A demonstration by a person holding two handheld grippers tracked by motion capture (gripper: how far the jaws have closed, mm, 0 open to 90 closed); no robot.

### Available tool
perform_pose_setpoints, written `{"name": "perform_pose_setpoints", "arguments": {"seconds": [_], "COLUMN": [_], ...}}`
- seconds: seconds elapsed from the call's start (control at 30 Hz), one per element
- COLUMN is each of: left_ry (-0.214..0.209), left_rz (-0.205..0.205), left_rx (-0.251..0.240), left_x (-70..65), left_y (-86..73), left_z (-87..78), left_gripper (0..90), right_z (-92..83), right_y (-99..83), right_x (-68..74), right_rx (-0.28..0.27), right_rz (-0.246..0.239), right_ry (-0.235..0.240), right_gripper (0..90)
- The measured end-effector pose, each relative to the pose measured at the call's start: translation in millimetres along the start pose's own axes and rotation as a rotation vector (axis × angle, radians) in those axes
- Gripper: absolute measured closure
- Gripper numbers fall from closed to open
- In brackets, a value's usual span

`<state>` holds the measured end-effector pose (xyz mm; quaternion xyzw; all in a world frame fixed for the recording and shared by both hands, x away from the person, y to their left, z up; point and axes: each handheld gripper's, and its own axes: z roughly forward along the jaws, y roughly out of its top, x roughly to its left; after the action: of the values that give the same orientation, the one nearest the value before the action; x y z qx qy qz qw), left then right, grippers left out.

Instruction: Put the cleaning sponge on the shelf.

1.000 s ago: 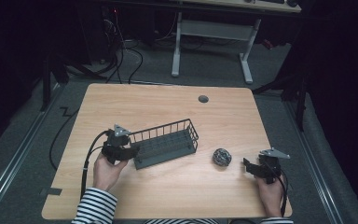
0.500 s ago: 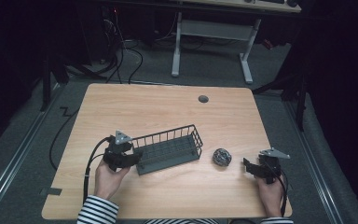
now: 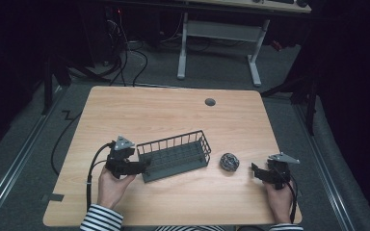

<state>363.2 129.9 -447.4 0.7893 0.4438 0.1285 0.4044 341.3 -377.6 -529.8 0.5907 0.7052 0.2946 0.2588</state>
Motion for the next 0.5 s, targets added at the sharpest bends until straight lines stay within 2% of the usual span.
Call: {"name": "perform_pose_setpoints", "arguments": {"seconds": [0.07,0.1,0.2,0.5], "left_ry": [-0.013,-0.013,-0.050,0.006], "left_rz": [-0.024,-0.024,-0.059,-0.109], "left_rx": [-0.042,-0.042,-0.078,-0.129], "left_x": [5.5,5.5,14.2,37.5], "left_y": [-1.5,-1.5,-3.1,-13.1], "left_z": [-7.3,-7.3,-14.4,-33.2], "left_gripper": [22.6,21.6,20.2,20.1], "right_z": [0.0,0.0,0.0,0.0], "right_y": [0.0,0.0,-0.1,0.0], "right_x": [0.0,0.0,0.1,0.1], "right_rx": [0.000,0.000,0.000,-0.001], "right_rz": [0.000,0.000,0.000,0.001], "right_ry": [0.000,0.000,0.000,-0.001], "right_gripper": [28.8,28.8,29.0,29.3]}}
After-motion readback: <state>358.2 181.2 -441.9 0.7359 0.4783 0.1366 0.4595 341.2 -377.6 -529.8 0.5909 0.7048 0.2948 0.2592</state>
